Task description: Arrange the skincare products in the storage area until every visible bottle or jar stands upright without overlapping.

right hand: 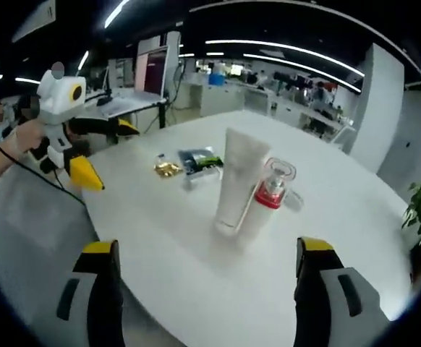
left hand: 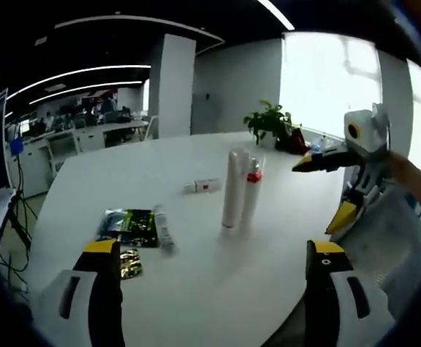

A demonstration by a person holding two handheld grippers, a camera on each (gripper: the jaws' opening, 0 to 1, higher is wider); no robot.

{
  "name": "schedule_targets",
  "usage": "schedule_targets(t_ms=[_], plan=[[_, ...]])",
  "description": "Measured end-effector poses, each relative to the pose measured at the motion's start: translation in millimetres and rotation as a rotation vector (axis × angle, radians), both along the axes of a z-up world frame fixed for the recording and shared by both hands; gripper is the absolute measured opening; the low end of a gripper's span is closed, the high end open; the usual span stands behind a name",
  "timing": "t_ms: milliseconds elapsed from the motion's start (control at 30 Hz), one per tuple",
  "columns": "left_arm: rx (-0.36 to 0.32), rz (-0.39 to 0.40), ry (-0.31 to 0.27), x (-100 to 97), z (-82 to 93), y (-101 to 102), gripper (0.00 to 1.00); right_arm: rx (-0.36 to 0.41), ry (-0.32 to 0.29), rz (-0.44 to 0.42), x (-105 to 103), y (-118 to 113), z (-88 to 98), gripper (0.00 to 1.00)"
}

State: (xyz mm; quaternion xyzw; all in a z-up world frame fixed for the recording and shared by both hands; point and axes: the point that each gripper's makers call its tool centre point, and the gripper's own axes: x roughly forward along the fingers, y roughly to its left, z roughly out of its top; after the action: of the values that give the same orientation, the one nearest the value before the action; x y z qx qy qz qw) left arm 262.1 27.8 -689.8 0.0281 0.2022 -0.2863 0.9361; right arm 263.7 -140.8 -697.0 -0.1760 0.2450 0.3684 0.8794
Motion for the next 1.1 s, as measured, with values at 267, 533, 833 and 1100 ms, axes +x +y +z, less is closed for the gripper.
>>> schedule_targets(t_ms=[267, 533, 833, 1100], plan=[[0.053, 0.004, 0.011, -1.4, -13.2, -1, 0.99, 0.074, -0.053, -0.024, 7, -2, 1.7, 1.00], [0.020, 0.063, -0.025, 1.9, -6.0, 6, 0.99, 0.057, -0.003, 0.020, -5, 4, -13.2, 1.00], [0.072, 0.083, -0.003, -3.0, -15.0, 11, 0.99, 0.049, 0.031, 0.046, -11, 11, -16.9, 1.00], [0.091, 0.107, 0.035, -2.1, -24.4, 14, 0.99, 0.052, 0.022, 0.002, -4, 4, -14.5, 1.00]])
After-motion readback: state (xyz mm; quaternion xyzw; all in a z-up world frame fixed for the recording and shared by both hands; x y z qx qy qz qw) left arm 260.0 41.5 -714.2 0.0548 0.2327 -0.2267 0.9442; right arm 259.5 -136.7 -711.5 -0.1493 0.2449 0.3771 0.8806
